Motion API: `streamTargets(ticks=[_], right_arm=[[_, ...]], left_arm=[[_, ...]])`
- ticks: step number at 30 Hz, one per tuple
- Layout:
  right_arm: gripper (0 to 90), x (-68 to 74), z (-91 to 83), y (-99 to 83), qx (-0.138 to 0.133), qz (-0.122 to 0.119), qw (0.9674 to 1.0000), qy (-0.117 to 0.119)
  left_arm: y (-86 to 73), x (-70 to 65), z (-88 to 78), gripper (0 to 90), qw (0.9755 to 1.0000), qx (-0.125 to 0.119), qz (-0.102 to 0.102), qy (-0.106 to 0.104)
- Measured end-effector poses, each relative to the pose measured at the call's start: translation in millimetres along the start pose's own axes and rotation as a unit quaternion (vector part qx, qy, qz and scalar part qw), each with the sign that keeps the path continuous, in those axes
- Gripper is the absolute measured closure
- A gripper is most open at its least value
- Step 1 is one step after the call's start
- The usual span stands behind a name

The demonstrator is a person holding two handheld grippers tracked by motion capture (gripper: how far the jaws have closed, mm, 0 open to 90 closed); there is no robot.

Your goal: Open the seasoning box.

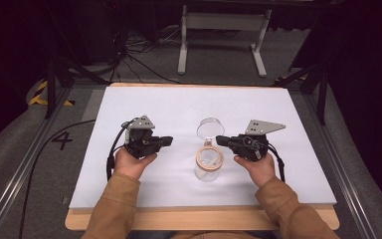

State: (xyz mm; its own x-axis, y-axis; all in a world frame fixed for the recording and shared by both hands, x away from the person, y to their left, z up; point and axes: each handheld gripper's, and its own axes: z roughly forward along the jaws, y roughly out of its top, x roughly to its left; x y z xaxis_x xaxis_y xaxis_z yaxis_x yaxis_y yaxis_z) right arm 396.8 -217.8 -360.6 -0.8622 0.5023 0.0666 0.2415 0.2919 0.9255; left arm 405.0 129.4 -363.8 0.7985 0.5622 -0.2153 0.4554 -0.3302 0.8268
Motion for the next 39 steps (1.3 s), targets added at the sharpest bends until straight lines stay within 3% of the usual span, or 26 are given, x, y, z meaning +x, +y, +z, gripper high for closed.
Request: streamTargets(ticks=[4, 10, 14, 15, 19, 21, 27, 32, 34, 39], right_arm=[[89.3, 0.8, -7.9, 5.8, -0.004, -0.010, 0.9999, -0.001], [85.1, -8.7, -32.0, 13.3, 0.001, -0.016, 0.9998, -0.010], [80.7, -21.2, -51.9, 12.4, -0.004, -0.003, 0.9995, -0.031], [79.1, -24.7, -56.4, 11.8, -0.004, 0.003, 0.9994, -0.035], [74.0, -38.3, -75.7, 7.8, 0.001, 0.015, 0.9974, -0.070], [72.7, -45.2, -84.5, 5.2, 0.004, 0.024, 0.9958, -0.088], [68.1, -64.1, -105.1, -7.5, 0.014, 0.038, 0.9891, -0.142], [63.5, -79.2, -113.9, -22.4, 0.019, 0.065, 0.9838, -0.166], [62.5, -81.4, -114.3, -24.8, 0.021, 0.068, 0.9831, -0.169], [60.5, -98.8, -109.2, -47.0, 0.059, 0.091, 0.9768, -0.185]], left_arm=[[2.3, -0.5, -2.4, 89.0, 0.9999, -0.009, 0.007, -0.003], [5.6, 0.1, -7.0, 87.9, 1.0000, 0.000, 0.009, -0.002], [6.7, 2.6, -9.4, 85.5, 1.0000, 0.006, 0.000, -0.003], [7.2, 4.6, -10.0, 85.1, 0.9999, 0.009, 0.008, 0.003], [6.9, 10.1, -12.2, 83.8, 0.9998, 0.015, 0.000, 0.011], [6.7, 13.2, -12.1, 82.8, 0.9996, 0.013, -0.004, 0.024], [4.6, 23.7, -12.0, 80.6, 0.9992, 0.014, -0.020, 0.033], [0.1, 35.2, -8.8, 77.9, 0.9984, 0.009, -0.036, 0.042], [-2.0, 38.5, -7.1, 77.7, 0.9980, 0.005, -0.045, 0.043], [-11.0, 50.9, -1.9, 76.2, 0.9960, 0.008, -0.064, 0.062]])
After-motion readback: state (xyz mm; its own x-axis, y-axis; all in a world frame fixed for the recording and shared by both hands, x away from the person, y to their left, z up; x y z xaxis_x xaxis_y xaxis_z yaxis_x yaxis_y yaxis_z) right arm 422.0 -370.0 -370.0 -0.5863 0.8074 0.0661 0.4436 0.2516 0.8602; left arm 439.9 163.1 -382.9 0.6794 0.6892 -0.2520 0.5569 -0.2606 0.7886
